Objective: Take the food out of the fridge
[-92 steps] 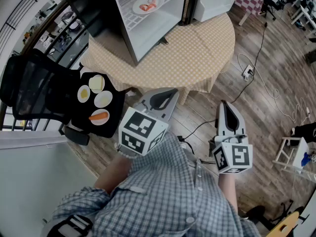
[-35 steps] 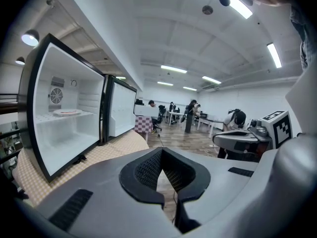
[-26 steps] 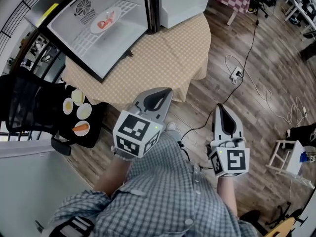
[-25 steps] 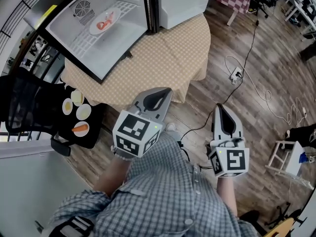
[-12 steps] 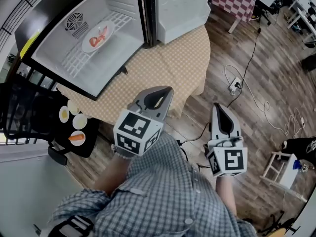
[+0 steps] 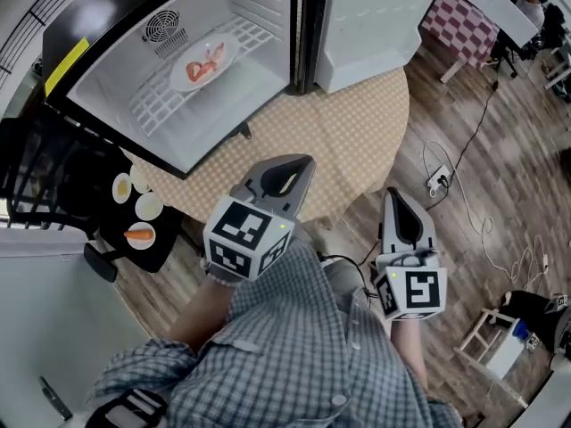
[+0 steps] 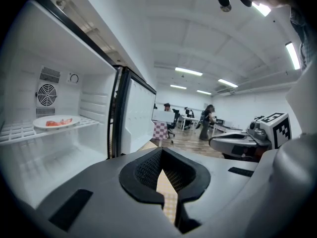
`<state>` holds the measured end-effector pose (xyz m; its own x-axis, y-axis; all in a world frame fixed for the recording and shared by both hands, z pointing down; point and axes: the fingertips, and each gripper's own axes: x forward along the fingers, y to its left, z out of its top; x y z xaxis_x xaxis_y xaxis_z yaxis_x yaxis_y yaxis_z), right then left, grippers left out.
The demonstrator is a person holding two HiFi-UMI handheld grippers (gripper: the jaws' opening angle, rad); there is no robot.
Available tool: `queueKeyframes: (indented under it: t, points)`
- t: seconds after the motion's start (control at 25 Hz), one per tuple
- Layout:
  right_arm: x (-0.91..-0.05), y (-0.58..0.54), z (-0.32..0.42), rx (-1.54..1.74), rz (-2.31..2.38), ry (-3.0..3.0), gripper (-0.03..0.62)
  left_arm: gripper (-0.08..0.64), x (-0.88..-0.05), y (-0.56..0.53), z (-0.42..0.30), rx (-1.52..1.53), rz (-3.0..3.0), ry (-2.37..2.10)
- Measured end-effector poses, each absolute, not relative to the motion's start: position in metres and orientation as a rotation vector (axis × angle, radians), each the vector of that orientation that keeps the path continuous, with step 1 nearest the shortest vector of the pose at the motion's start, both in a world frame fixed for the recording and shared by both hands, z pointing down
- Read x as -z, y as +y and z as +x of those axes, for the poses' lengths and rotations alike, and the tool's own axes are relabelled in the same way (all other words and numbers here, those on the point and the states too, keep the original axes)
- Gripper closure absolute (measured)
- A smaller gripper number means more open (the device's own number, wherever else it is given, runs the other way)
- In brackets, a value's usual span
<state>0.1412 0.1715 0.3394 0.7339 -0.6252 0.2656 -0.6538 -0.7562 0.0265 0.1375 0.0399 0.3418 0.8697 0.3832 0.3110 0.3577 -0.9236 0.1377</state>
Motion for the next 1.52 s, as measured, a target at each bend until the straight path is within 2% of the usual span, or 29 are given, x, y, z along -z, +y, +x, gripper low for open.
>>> queueKeyframes:
  t: [0.64,1.52]
  points:
    - [-0.333,0.076,0.17,-0.226,2.591,-1.544,0.581,0.555,-0.337,-0.033,0.127,-0.473,2.982,0.131]
    - [-0.326,-0.008,0.23,-0.163,2.198,-2.01,0.581,0.555,-0.324,-0.091,0.151,-0.346,2.858,-0.439]
